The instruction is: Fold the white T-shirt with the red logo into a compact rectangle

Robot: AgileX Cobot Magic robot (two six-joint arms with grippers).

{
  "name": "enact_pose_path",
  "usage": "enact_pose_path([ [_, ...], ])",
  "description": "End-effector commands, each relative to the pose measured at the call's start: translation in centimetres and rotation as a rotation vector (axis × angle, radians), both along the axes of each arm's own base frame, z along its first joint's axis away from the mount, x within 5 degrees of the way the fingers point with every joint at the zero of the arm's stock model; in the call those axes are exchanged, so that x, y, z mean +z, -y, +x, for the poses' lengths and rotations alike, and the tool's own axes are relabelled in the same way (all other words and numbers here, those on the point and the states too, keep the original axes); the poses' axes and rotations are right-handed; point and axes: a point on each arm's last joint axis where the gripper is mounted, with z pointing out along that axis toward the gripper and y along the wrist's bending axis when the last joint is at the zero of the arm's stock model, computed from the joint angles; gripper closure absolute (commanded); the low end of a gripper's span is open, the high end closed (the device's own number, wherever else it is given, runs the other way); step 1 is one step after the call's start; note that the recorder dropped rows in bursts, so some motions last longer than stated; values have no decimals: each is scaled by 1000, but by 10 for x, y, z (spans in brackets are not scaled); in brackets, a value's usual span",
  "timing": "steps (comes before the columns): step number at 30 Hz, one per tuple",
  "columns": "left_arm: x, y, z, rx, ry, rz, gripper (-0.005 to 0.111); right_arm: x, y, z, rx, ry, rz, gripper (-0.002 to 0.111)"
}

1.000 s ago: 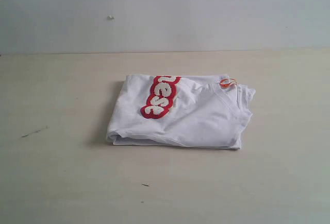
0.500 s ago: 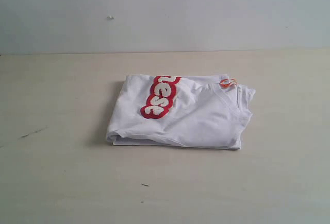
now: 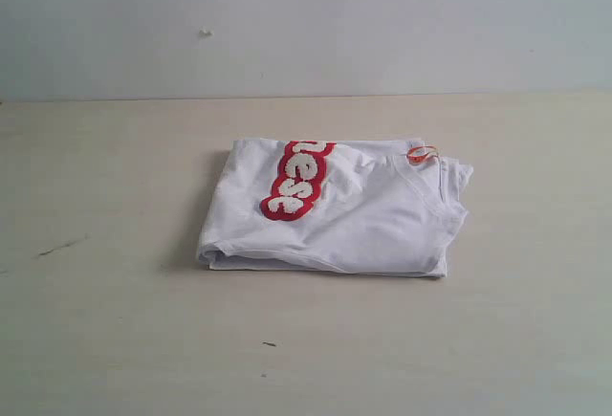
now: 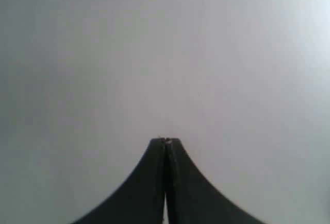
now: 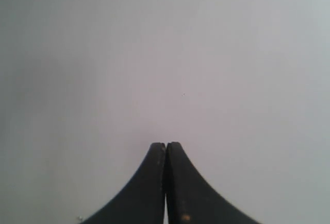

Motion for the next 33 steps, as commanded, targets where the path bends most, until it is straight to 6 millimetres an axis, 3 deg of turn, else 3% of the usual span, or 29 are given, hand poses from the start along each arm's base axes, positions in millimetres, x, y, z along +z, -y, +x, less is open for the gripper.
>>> enact_pose_path([
  [1, 0, -7, -15, 13, 67, -22, 107, -2, -1, -7, 6, 21, 3, 108],
  [7, -2, -14, -32, 8, 127, -48, 107, -4, -2, -19, 10, 65, -3, 108],
  [33, -6, -12, -30, 0, 104, -26, 107, -7, -2, -20, 10, 59, -4, 108],
])
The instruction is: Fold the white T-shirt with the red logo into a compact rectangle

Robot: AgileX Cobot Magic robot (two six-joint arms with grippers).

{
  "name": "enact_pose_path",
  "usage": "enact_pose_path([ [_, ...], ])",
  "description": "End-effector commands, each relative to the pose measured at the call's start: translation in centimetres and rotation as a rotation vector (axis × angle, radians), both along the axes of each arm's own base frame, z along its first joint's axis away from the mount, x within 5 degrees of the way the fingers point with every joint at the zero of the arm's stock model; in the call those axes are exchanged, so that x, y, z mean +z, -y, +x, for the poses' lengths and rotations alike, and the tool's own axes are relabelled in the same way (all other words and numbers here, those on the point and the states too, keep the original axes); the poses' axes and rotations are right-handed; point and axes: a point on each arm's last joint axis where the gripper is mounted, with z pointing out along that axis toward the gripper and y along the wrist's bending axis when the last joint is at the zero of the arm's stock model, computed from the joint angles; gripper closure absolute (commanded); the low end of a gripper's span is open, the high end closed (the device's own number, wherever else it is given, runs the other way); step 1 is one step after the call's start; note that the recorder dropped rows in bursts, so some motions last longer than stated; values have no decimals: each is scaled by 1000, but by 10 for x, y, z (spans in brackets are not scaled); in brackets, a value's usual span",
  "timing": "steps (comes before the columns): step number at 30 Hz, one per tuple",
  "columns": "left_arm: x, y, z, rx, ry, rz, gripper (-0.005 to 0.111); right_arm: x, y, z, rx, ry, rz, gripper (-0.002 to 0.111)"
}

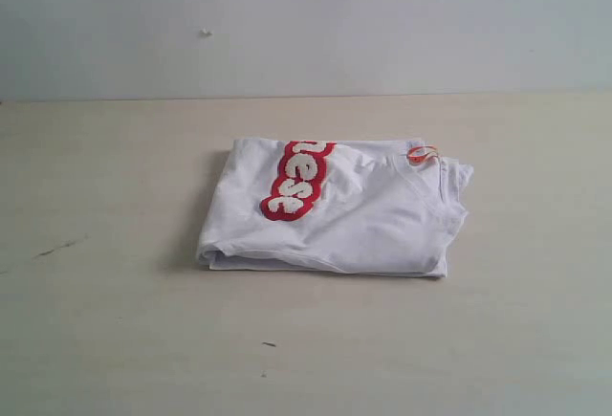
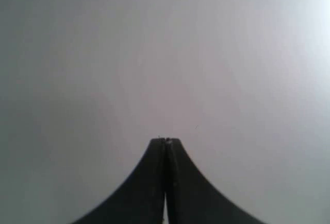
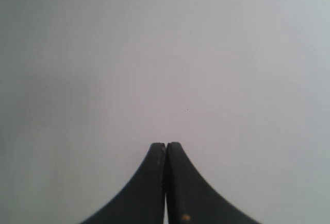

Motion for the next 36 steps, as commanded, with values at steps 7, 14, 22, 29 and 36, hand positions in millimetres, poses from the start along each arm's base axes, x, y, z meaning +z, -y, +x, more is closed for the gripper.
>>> enact_pose_path([
  [7, -2, 1, 1, 0, -8, 6, 107, -2, 0, 1, 1, -6, 0, 108],
  [14, -2, 1, 1, 0, -8, 6, 107, -2, 0, 1, 1, -6, 0, 108],
  [22, -2, 1, 1, 0, -8, 6, 107, -2, 0, 1, 3, -7, 5, 108],
  [29, -2, 1, 1, 0, -8, 6, 107, -2, 0, 1, 3, -7, 5, 108],
  [36, -2, 0, 1, 23, 2, 30, 107, -2, 0, 1, 3, -7, 5, 108],
])
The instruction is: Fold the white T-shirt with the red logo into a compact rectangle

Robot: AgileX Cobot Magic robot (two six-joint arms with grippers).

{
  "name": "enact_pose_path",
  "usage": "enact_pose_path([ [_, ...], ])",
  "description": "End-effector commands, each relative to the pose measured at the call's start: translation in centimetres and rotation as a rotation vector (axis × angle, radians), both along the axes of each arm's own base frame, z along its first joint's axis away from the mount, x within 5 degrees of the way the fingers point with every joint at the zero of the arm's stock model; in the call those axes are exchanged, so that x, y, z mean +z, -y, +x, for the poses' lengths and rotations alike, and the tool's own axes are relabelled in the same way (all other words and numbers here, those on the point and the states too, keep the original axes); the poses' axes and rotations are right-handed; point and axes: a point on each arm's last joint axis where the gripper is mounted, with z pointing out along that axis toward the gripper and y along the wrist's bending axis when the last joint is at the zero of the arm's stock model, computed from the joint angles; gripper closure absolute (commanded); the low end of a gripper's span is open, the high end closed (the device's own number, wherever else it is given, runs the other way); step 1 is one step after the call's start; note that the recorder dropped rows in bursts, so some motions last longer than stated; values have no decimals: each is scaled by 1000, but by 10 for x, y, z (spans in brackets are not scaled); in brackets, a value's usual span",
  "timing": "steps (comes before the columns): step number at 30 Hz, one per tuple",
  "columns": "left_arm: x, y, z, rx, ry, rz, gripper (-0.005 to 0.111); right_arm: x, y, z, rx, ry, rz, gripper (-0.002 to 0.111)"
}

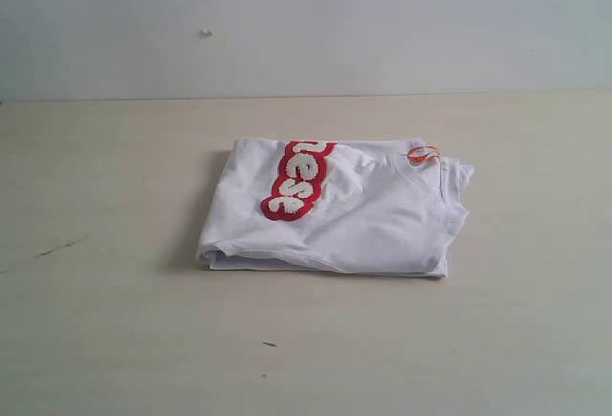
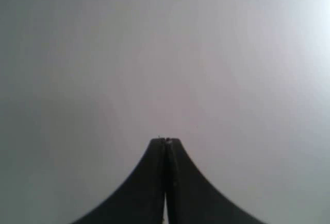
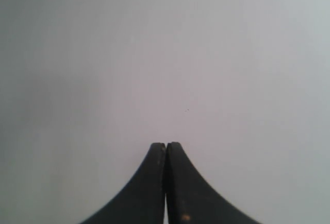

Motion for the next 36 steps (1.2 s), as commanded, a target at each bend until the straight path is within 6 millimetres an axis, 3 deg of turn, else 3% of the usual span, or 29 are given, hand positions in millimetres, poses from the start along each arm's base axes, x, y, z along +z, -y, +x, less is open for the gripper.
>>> enact_pose_path([
  [1, -2, 0, 1, 42, 9, 42, 107, -2, 0, 1, 1, -6, 0, 108],
  [30, -23, 2, 19, 279, -109, -176, 107, -2, 0, 1, 1, -6, 0, 108],
  [36, -40, 3, 30, 288, -166, -157, 107, -2, 0, 1, 1, -6, 0, 108],
])
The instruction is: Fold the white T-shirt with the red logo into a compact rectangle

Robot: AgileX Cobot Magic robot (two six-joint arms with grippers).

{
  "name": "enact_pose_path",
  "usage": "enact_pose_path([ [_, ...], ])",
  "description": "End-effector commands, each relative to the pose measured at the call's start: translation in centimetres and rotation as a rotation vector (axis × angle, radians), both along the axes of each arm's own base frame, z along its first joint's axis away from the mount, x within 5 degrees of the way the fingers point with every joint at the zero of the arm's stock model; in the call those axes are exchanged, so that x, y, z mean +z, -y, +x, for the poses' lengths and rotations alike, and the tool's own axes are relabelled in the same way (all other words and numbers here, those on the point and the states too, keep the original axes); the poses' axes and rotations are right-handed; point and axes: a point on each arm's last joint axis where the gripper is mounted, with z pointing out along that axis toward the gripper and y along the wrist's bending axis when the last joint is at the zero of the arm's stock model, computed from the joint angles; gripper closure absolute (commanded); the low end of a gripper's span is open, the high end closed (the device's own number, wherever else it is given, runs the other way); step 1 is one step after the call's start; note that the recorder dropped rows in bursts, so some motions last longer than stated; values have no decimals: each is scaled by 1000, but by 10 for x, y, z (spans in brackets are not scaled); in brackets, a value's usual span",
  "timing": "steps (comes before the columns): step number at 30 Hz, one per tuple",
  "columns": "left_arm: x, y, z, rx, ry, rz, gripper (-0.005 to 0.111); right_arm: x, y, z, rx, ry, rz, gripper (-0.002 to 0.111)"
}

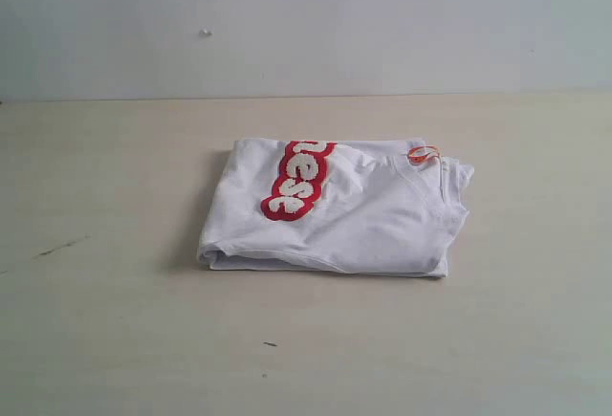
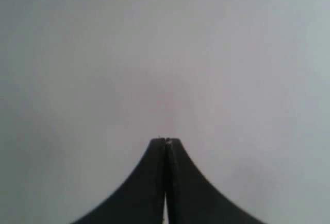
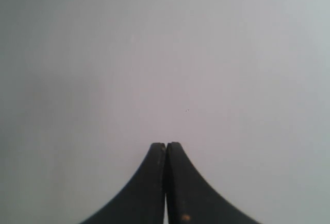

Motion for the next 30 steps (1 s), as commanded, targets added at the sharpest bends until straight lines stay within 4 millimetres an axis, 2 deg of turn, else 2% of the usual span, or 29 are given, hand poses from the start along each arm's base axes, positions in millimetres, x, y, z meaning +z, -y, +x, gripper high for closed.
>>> enact_pose_path([
  [1, -17, 1, 10, 2, -61, 5, 107, -2, 0, 1, 1, -6, 0, 108],
  [15, -70, 4, 37, 23, -206, 89, 107, -2, 0, 1, 1, -6, 0, 108],
  [30, -113, 6, 51, 24, -337, 126, 107, -2, 0, 1, 1, -6, 0, 108],
])
